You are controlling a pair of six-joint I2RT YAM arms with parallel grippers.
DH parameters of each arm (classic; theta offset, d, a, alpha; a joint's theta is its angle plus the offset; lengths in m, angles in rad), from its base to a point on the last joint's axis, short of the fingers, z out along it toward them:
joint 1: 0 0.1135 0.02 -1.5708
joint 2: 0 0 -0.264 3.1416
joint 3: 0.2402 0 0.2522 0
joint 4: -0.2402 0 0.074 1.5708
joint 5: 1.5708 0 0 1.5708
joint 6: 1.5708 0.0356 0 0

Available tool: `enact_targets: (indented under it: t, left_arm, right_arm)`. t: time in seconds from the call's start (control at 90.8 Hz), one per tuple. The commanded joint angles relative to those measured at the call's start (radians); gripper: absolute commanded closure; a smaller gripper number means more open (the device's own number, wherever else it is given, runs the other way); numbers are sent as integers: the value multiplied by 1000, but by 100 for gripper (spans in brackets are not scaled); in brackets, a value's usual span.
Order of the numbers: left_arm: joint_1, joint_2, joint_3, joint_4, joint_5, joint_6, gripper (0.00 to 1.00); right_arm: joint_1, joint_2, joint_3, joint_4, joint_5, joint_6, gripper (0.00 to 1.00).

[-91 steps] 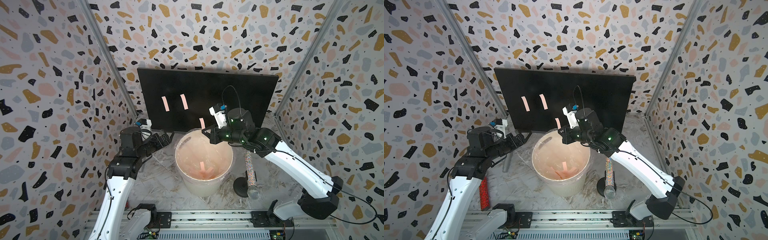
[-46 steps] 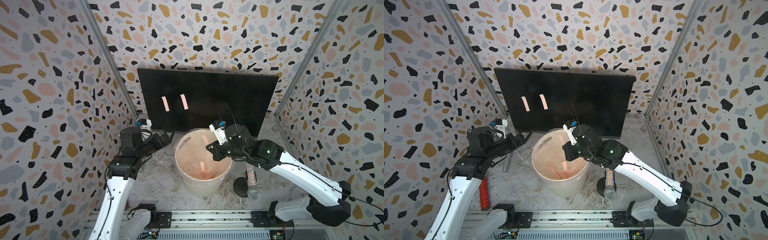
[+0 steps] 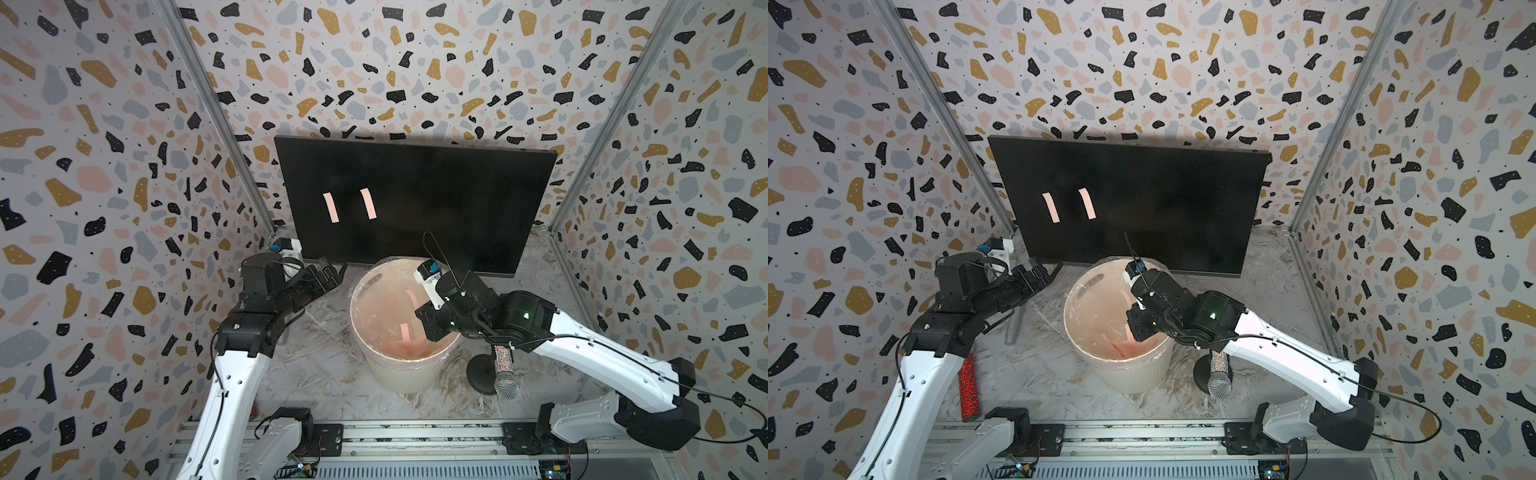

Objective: Remove the sticky note from the monitor
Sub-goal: Place the sticky note in the trash bin.

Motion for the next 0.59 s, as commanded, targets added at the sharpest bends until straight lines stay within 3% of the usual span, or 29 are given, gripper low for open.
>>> enact_targets:
  t: [0.0,0.286,0.584]
  left_arm:
    - [13,11,15,68,-4,-25,1]
    - [75,47,-9,165,66,-66,0]
    - [159,116,-23,304,172,-128,0]
  right_arm:
    - [6,-6,13,-45,42,4,88]
    - [14,4,21,-77,60,-10,72]
    - [15,8,45,-91,58,-30,63]
